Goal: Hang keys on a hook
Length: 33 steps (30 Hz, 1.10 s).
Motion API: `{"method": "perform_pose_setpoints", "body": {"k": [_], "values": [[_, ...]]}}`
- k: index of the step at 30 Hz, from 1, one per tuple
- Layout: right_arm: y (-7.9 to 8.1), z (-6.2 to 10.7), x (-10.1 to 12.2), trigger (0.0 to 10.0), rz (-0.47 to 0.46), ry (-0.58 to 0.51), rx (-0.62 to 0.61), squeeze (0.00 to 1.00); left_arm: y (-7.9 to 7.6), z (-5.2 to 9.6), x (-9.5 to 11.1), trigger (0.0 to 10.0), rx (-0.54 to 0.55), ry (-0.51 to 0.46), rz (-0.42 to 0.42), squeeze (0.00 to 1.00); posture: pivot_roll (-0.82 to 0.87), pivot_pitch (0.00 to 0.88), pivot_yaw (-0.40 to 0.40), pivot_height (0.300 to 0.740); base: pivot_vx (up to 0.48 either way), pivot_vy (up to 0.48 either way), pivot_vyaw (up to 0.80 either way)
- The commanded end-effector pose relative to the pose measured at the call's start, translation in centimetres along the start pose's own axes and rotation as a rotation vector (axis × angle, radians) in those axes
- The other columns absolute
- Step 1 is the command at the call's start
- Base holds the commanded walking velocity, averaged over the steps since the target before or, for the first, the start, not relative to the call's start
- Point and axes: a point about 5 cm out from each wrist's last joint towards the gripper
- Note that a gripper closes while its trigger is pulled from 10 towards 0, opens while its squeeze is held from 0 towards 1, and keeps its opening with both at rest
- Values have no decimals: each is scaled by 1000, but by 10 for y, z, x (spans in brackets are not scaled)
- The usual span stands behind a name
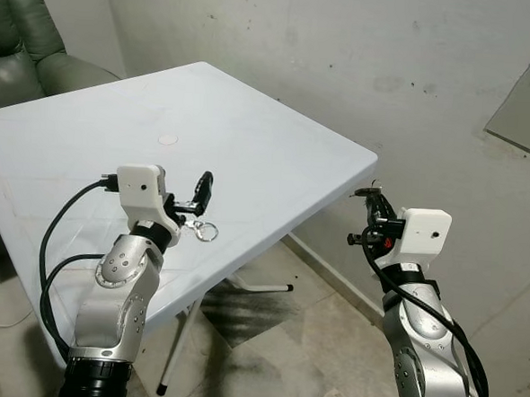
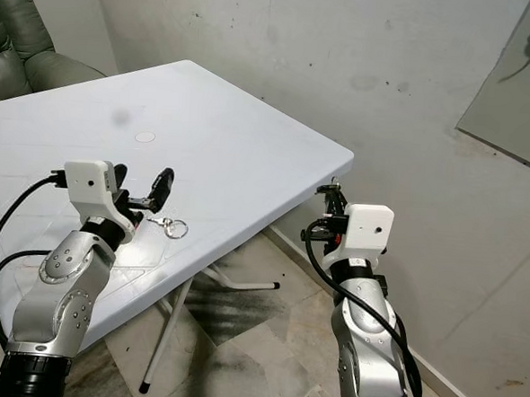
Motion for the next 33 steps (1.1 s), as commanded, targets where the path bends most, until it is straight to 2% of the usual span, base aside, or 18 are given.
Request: {"method": "perform_pose_setpoints", "body": {"k": [1,33], "values": [[-1,-2,3,10000,-4,-14,-9,0,-3,-2,3,10000,-12,-4,-2,0,30,0,7,740,281,0,0],[-2,-1,1,10000,-9,-8,-19,0,-3,-3,5,10000,-18,-11,5,0,30,2,14,740,300,0,0]]}}
Point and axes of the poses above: a point about 5 cm out from each wrist's last joint towards the gripper, its own z axis pointing back from the gripper into the wrist, its own x axis along the axis of the wrist's last joint, y = z × x, and after that the axes turned 6 degrees about z, right-handed
